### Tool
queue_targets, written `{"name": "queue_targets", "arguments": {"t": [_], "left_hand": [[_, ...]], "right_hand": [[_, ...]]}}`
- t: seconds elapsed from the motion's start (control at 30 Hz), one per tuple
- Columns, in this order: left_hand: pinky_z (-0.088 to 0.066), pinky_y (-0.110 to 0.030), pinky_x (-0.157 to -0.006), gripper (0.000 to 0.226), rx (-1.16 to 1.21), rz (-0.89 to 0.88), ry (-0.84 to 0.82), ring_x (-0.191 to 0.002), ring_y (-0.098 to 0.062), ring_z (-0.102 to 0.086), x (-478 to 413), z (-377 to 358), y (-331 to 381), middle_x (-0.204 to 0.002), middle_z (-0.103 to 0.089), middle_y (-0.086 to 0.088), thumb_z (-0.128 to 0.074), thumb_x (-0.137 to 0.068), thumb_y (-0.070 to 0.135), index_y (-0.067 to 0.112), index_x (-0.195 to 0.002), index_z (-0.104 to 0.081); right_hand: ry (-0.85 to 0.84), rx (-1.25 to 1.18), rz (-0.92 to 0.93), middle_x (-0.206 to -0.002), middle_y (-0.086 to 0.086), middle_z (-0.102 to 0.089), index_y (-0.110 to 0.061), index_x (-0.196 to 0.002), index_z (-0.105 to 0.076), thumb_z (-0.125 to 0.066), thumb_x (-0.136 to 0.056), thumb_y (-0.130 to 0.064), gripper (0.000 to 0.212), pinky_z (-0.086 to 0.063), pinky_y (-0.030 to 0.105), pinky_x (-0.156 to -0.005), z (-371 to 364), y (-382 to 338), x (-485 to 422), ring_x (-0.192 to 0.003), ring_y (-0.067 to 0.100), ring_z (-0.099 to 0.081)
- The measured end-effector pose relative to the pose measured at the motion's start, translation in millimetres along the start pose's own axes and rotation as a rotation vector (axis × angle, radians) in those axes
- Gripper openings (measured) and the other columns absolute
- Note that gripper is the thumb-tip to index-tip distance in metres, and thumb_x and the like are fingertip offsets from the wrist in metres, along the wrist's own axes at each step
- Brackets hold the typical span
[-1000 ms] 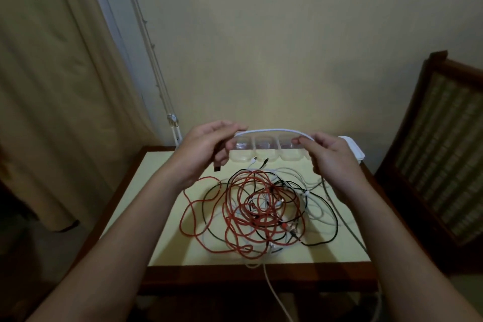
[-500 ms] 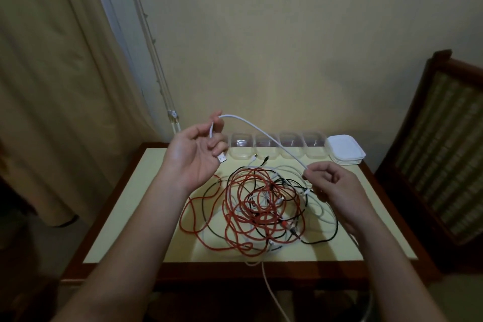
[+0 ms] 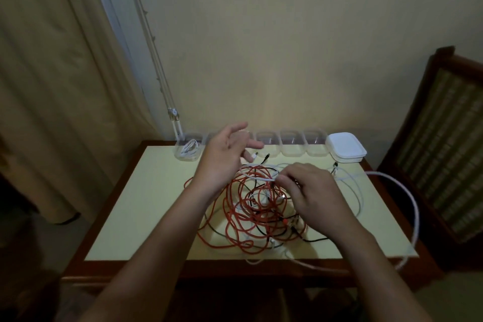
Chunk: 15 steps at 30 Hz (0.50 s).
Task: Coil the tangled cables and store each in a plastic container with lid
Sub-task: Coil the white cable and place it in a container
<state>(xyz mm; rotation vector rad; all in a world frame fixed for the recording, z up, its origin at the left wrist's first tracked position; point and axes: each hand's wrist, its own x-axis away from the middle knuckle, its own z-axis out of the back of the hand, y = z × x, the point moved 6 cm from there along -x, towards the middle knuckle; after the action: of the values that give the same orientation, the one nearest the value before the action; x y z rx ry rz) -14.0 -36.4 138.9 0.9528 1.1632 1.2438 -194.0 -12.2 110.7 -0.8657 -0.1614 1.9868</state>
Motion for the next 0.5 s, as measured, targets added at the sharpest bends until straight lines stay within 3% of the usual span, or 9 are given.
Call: {"name": "queue_targets", "arguments": {"t": [0.1, 0.2, 0.4, 0.5], "left_hand": [[-0.050, -0.021, -0.057, 0.031, -0.017, -0.020, -0.147, -0.064, -0.011, -0.063, 6, -16, 1, -0.093, -0.076, 0.001, -0.046, -0.106, 0.022, 0.021, -0.137, -0.053], [-0.034, -0.021, -0.048, 0.032, -0.002, 0.023, -0.259, -0.051, -0.007, -0.044, 12, -30, -3, -0.069, -0.059, 0.008, -0.040, -0.108, 0.025, 0.026, -0.136, -0.056], [-0.010, -0.017, -0.039, 0.034, 0.564, 0.276, -0.342, -0.040, -0.003, -0.019, 16, -40, 0, -0.058, -0.031, 0.005, -0.035, -0.108, 0.014, 0.006, -0.131, -0.059], [-0.008, -0.018, -0.037, 0.034, 0.681, 0.321, -0.371, -0.037, -0.001, -0.017, 17, -38, 1, -0.057, -0.026, 0.007, -0.038, -0.107, 0.018, 0.007, -0.129, -0.061]], "right_hand": [[0.091, -0.108, 0.043, -0.071, -0.014, -0.057, -0.017, -0.082, -0.065, -0.058, -0.100, -0.024, 0.021, -0.037, 0.015, -0.065, 16, -20, -9, -0.069, 0.001, -0.053], [0.207, -0.161, -0.033, -0.065, -0.021, -0.052, -0.016, -0.082, -0.070, -0.066, -0.098, -0.019, 0.016, -0.034, 0.008, -0.062, 26, -20, -19, -0.066, -0.006, -0.053], [0.277, -0.483, -0.314, -0.080, -0.013, -0.065, -0.025, -0.091, -0.067, -0.069, -0.094, -0.034, 0.009, -0.038, 0.014, -0.062, 19, -2, -16, -0.067, -0.001, -0.055], [0.248, -0.553, -0.371, -0.071, -0.018, -0.062, -0.022, -0.090, -0.069, -0.060, -0.100, -0.033, 0.017, -0.037, 0.019, -0.059, 11, 3, -6, -0.060, 0.000, -0.049]]}}
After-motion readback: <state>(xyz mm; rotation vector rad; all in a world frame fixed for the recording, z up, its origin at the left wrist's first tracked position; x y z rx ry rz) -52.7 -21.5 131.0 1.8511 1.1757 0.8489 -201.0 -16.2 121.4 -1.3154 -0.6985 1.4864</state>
